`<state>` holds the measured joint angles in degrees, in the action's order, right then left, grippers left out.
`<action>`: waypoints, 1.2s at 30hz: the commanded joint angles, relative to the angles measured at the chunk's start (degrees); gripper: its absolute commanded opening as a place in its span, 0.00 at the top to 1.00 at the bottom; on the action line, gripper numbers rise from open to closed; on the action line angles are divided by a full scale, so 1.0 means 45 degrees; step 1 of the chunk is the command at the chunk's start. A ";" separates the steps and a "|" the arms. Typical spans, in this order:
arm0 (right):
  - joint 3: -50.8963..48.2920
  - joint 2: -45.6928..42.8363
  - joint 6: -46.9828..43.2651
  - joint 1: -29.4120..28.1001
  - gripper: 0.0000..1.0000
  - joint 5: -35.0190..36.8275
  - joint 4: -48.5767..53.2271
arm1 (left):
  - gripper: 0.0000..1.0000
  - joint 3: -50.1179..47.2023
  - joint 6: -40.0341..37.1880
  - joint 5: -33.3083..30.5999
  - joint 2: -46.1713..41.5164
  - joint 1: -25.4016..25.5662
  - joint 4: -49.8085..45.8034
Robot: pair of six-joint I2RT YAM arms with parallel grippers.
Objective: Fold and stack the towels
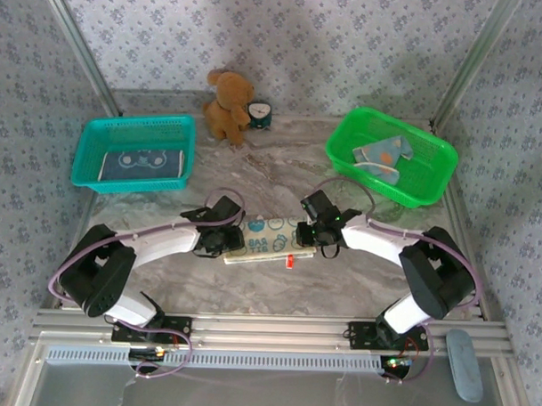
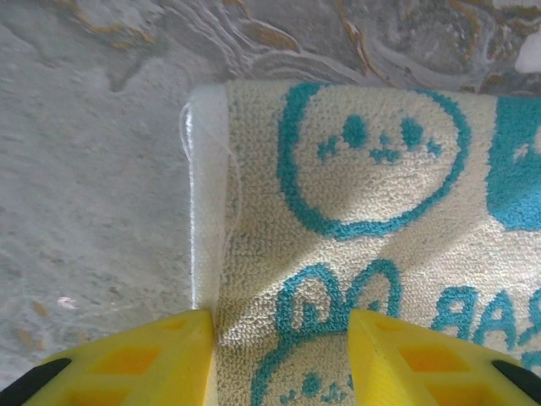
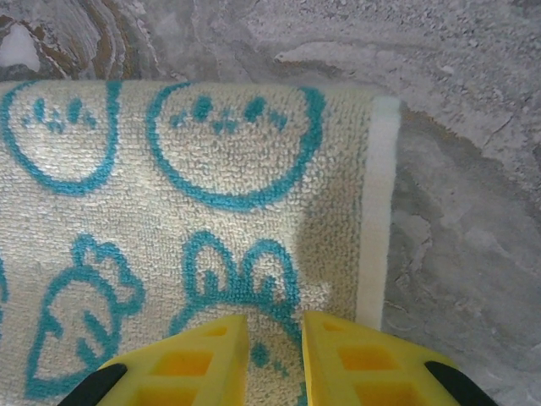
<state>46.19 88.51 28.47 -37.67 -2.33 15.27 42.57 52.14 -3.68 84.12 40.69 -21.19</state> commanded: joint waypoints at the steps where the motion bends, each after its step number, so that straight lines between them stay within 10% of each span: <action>1: -0.0225 0.0266 -0.0175 -0.0111 0.75 0.0033 -0.0082 | 0.53 -0.0123 0.0076 -0.0794 -0.0432 0.0118 -0.0583; 20: -0.0446 0.0539 -0.0135 -0.0154 0.76 0.0066 -0.0138 | 0.53 -0.0175 -0.0021 -0.0222 0.1448 0.0683 0.0530; 31: -0.0097 -0.0071 -0.0101 -0.0133 0.73 0.0139 0.0270 | 0.98 -0.0447 -0.0219 -0.1090 0.1469 0.0641 -0.0283; 36: 0.0423 -0.0560 -0.0135 -0.0092 0.46 0.0353 0.0766 | 1.00 0.0420 -0.0790 -0.1760 0.0682 0.0578 -0.2002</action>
<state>45.76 88.20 28.23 -38.02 -2.24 15.46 43.86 50.81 -8.67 88.14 43.51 -19.55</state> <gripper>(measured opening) 0.516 0.071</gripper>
